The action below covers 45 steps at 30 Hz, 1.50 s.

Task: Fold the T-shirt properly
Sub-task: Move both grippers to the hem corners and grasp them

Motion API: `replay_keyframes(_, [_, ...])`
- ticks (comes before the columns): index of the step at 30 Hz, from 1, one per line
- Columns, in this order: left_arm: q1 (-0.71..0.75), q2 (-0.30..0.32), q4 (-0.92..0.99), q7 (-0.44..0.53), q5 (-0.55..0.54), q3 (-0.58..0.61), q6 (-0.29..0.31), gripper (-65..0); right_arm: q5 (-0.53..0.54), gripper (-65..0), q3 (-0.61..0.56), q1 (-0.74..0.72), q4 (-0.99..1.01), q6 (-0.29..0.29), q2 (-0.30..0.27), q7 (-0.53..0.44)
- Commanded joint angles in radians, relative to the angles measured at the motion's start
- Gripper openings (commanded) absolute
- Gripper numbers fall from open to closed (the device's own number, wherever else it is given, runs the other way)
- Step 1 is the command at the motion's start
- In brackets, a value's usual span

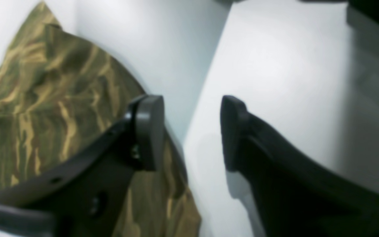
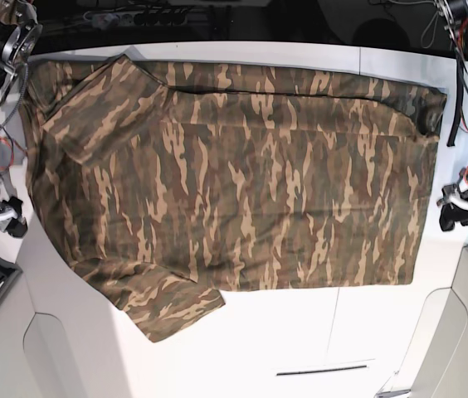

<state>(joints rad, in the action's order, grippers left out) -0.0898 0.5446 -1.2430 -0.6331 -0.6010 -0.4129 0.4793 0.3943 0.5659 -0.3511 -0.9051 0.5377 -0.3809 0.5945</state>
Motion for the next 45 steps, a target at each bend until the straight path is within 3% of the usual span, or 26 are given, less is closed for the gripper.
replay_keyframes(1, [-0.058,0.031,0.041,0.032,-0.013,0.016,0.008,-28.2,0.009,-33.9,0.002,-0.039,0.002,0.005,-0.021,-0.032])
replay_keyframes(3, [-0.140,0.037,0.161,0.048,0.012,0.066,0.022,-28.2,0.005,-30.3,0.002,-0.059,0.042,0.005,-0.021,-0.049])
replay_keyframes(9, [-0.321,0.036,0.450,0.126,0.045,0.177,0.026,-28.2,-0.050,-30.2,0.001,-0.086,0.135,0.005,-0.021,-0.127])
replay_keyframes(15, [-0.424,0.011,0.623,0.166,0.045,0.244,0.026,-28.2,-0.050,-30.2,0.001,-0.086,0.200,0.005,-0.020,-0.154])
replay_keyframes(21, [-0.437,-0.032,0.644,0.174,0.045,0.245,0.026,-28.2,-0.033,-30.2,0.001,-0.089,0.212,0.020,-0.009,-0.154])
replay_keyframes(32, [-0.437,-0.066,0.644,0.196,0.044,0.245,0.026,-28.2,-0.037,-30.2,-0.006,-0.153,0.214,0.027,0.072,-0.157])
replay_keyframes(45, [-0.437,-0.068,0.644,0.180,0.020,0.245,0.031,-28.2,-0.038,-30.3,-0.198,-0.155,0.216,0.027,0.122,-0.157])
